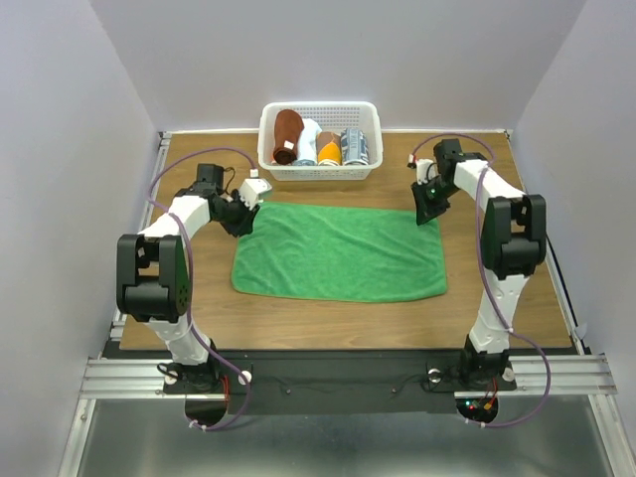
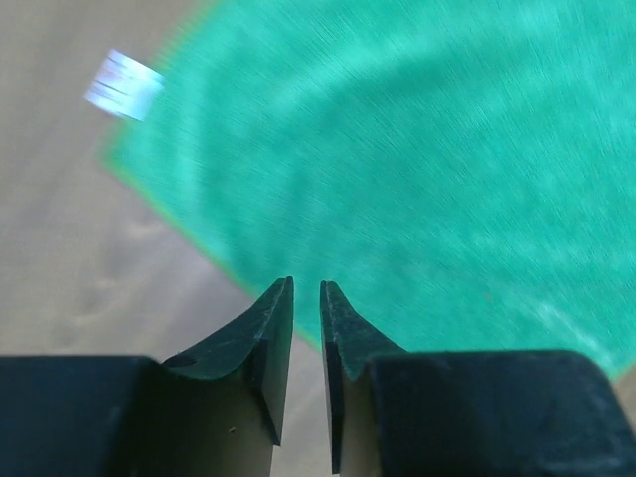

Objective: Roll the towels
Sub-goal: Flatten the towel

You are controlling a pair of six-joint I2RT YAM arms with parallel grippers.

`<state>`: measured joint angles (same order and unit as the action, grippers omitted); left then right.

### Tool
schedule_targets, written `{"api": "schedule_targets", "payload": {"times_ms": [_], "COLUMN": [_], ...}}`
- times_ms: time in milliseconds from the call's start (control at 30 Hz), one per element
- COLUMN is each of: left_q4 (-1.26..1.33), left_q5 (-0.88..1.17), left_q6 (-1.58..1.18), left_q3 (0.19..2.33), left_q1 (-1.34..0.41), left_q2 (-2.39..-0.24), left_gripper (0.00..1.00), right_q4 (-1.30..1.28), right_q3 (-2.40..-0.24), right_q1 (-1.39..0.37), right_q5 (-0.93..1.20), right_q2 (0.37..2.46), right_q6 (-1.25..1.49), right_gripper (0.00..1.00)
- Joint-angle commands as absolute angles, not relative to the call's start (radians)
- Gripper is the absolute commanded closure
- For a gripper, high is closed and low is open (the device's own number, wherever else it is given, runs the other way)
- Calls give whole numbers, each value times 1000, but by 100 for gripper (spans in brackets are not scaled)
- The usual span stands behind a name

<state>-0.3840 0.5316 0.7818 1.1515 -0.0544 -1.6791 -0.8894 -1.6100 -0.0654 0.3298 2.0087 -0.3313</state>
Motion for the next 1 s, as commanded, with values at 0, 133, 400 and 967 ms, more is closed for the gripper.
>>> {"api": "schedule_targets", "payload": {"times_ms": [0, 133, 400, 967], "left_q4": [-414, -364, -201, -179], "left_q5": [569, 566, 534, 429], "left_q6": [790, 723, 480, 258], "left_q3": [1103, 1094, 1213, 1425], "left_q1": [-61, -55, -46, 34], "left_q2": [-1681, -1680, -1738, -2052], "left_gripper": [73, 73, 66, 93], "right_q4": [-775, -723, -718, -653], "right_q3": [-1640, -1621, -1592, -1630], "right_q1": [-61, -61, -54, -38], "right_q5": [255, 205, 215, 45], "right_q2": [2055, 2060, 1962, 2172], "right_q6": [-272, -241, -225, -279], "right_gripper": [84, 91, 91, 96]}}
